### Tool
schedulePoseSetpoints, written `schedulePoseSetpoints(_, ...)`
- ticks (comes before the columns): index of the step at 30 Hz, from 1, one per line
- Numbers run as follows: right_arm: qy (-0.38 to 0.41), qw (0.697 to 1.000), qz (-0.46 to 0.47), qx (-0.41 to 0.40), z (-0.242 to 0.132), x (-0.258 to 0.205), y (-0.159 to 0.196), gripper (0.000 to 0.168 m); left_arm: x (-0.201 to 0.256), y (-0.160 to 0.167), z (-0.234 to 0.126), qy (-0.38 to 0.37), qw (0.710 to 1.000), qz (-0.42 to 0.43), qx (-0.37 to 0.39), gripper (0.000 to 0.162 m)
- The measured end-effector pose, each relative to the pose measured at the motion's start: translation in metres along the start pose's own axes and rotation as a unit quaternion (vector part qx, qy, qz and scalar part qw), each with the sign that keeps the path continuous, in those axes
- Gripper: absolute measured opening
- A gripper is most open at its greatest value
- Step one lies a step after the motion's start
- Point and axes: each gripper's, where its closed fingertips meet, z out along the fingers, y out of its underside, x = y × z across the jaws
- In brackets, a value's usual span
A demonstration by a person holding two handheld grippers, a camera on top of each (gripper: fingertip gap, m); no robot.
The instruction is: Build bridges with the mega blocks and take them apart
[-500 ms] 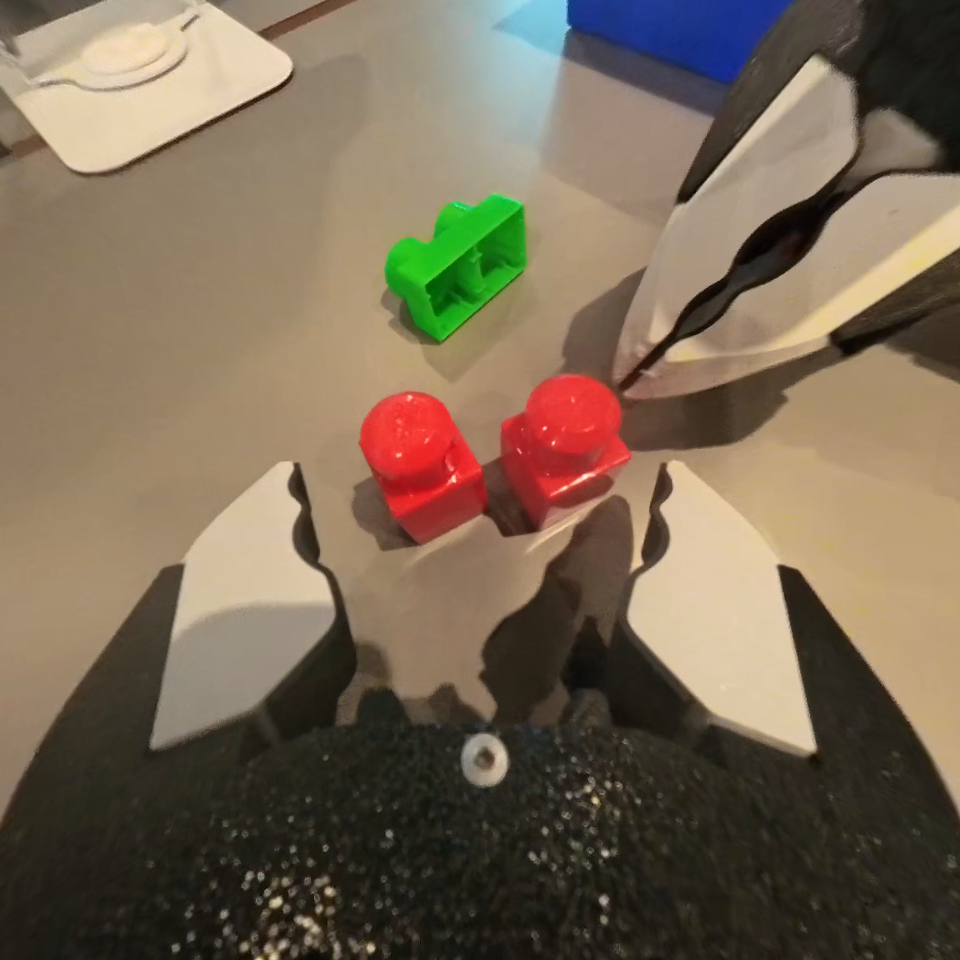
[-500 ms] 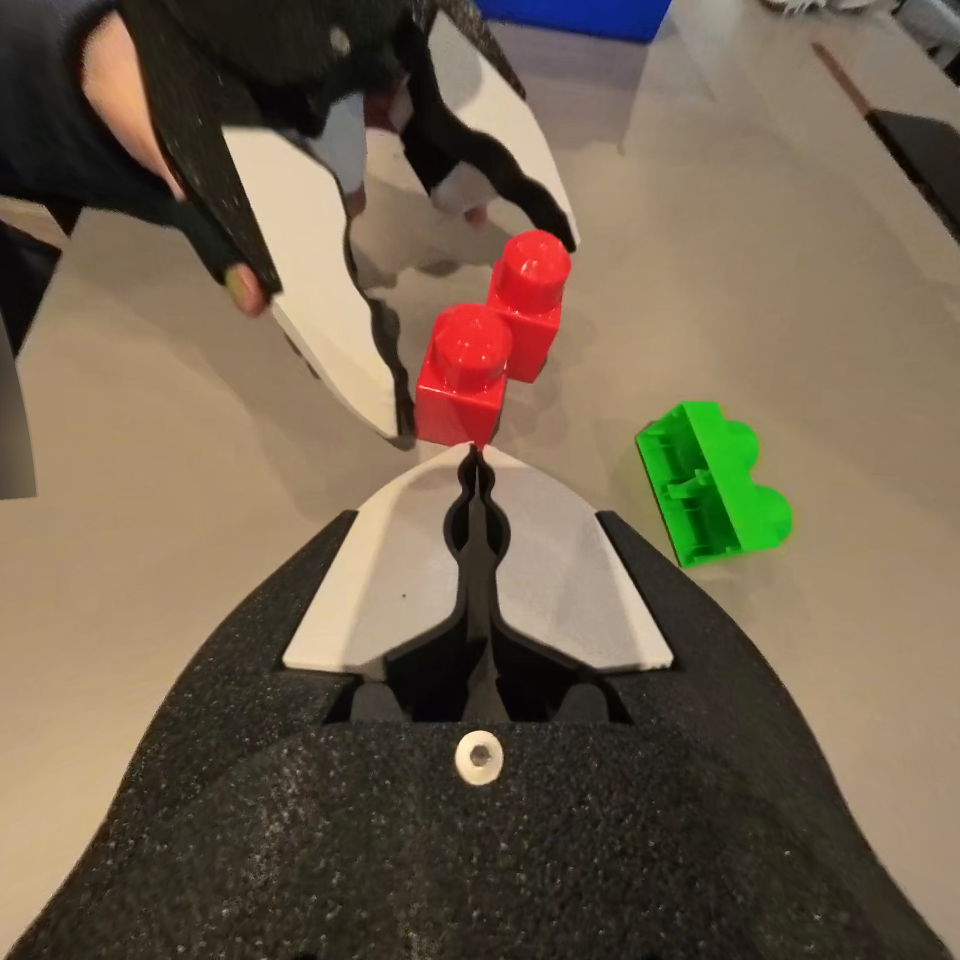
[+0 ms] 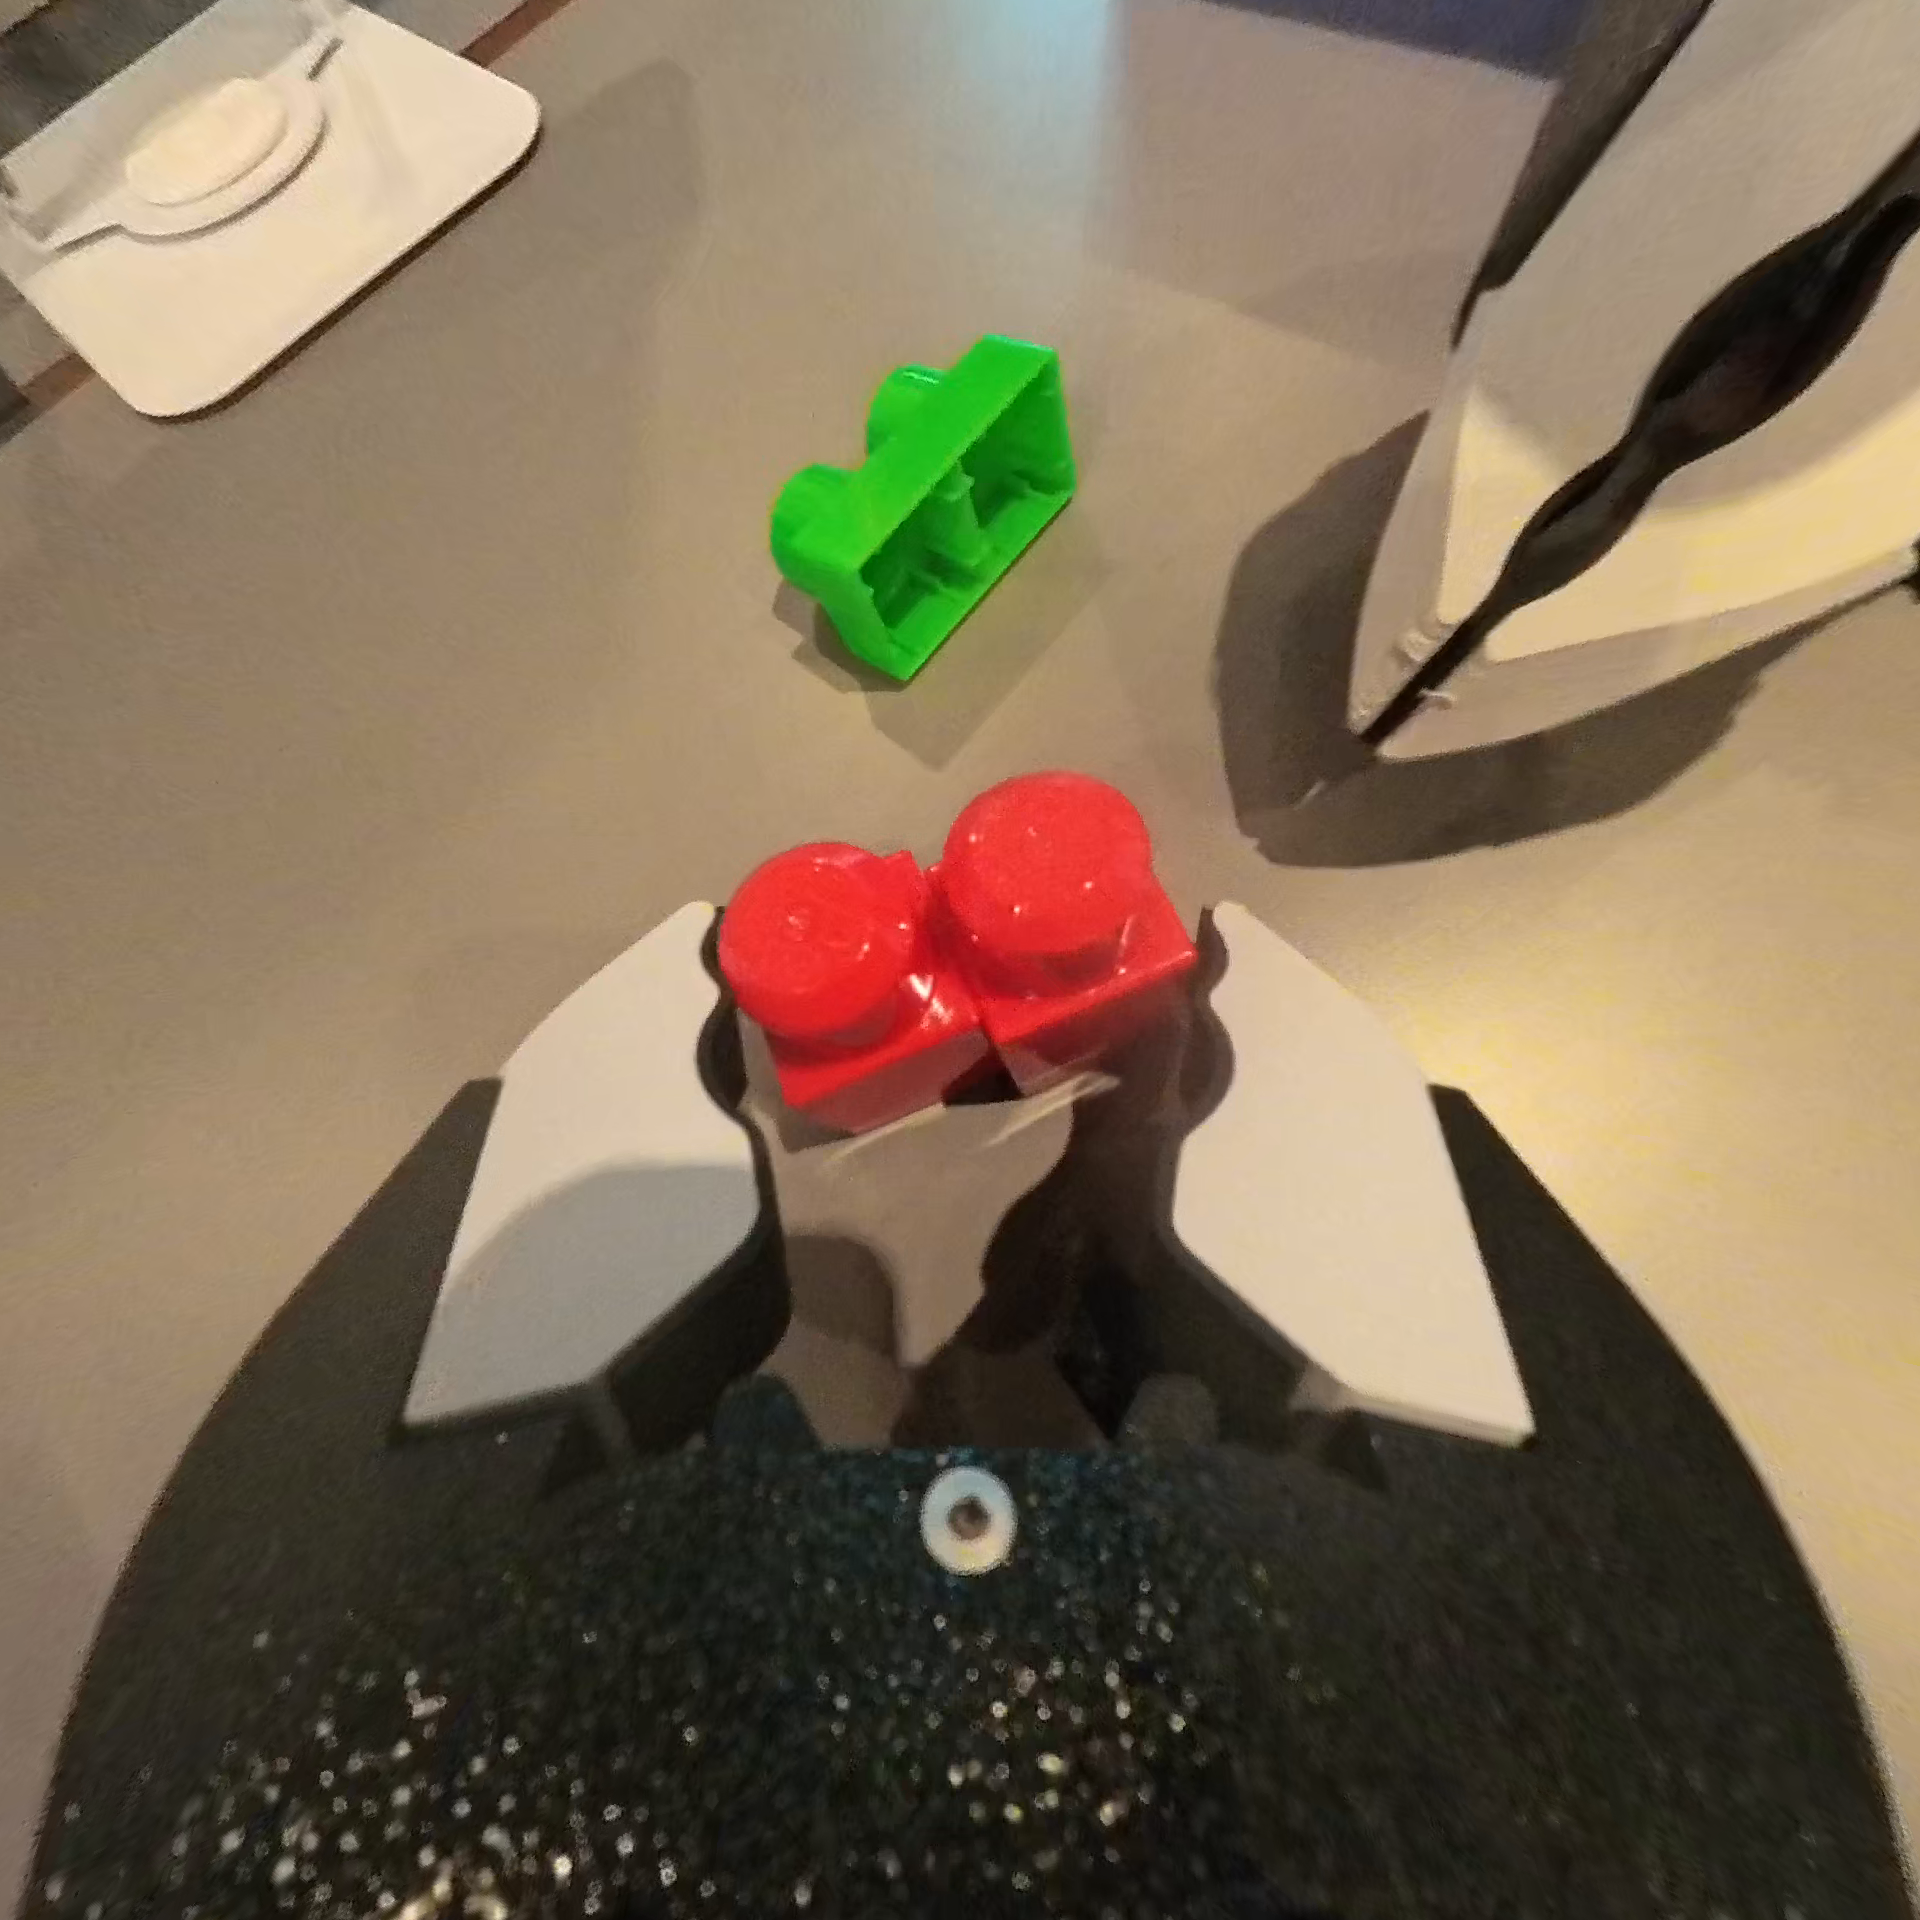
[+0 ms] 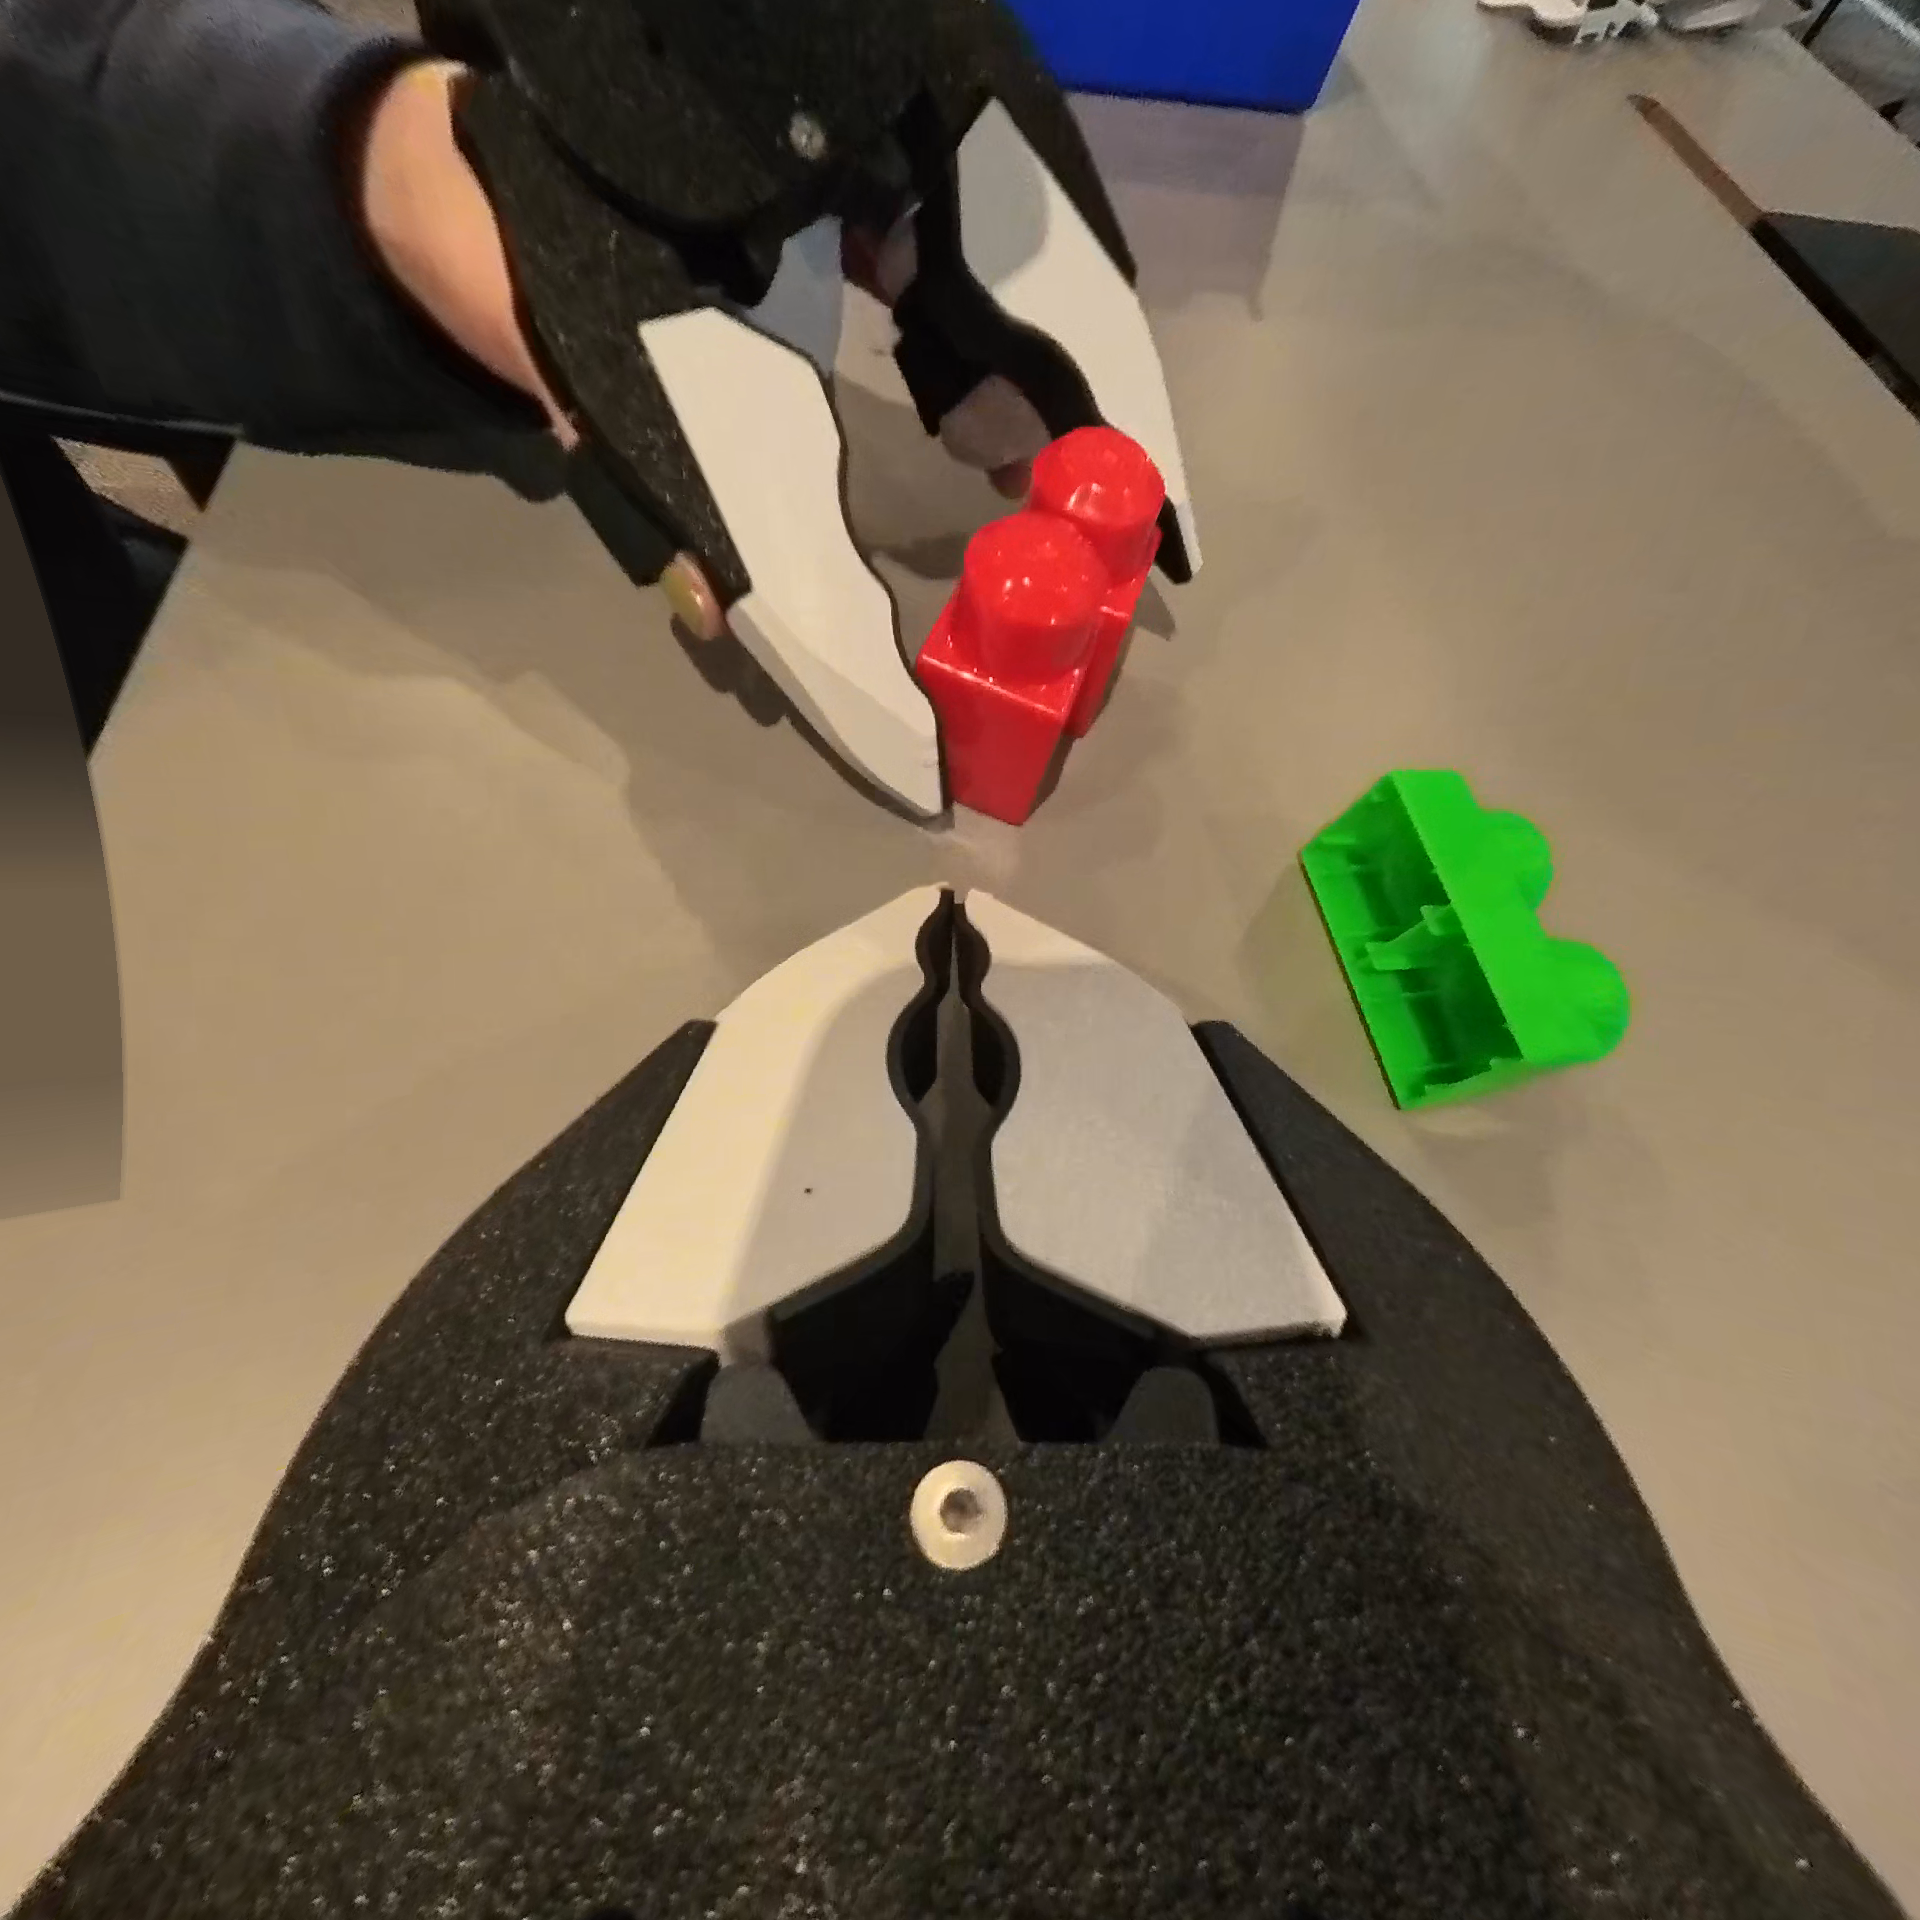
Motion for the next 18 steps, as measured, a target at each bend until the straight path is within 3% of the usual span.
schedulePoseSetpoints(6,-0.005,1.0,0.001,0.004,0.003,-0.001,0.0,0.0,0.005,0.001,-0.003,0.101,0.991,0.092,0.008,0.082)
schedulePoseSetpoints(11,-0.005,1.0,-0.002,0.008,0.003,-0.002,-0.001,0.0,0.017,0.005,-0.01,0.21,0.96,0.187,0.022,0.081)
schedulePoseSetpoints(15,-0.005,1.0,-0.005,0.014,0.002,-0.002,-0.003,0.0,0.011,0.007,-0.01,0.23,0.958,0.171,0.021,0.083)
schedulePoseSetpoints(18,-0.005,1.0,-0.007,0.016,0.002,-0.002,-0.003,0.0,0.004,0.014,-0.013,0.213,0.965,0.153,0.014,0.1)
